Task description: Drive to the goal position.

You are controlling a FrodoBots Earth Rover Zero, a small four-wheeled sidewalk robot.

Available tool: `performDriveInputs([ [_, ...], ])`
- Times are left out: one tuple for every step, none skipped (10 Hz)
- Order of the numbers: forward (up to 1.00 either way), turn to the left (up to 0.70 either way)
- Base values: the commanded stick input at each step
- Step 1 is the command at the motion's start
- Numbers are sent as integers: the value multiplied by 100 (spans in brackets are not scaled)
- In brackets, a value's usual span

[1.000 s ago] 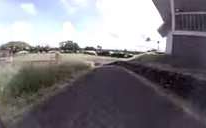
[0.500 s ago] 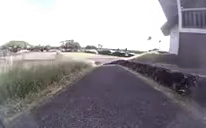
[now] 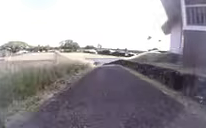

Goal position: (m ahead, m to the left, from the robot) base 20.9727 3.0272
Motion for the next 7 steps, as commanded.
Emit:
performDriveInputs([
  [85, 0],
  [85, 0],
  [85, 0],
  [85, 0],
  [85, 0],
  [85, 0],
  [85, 0],
])
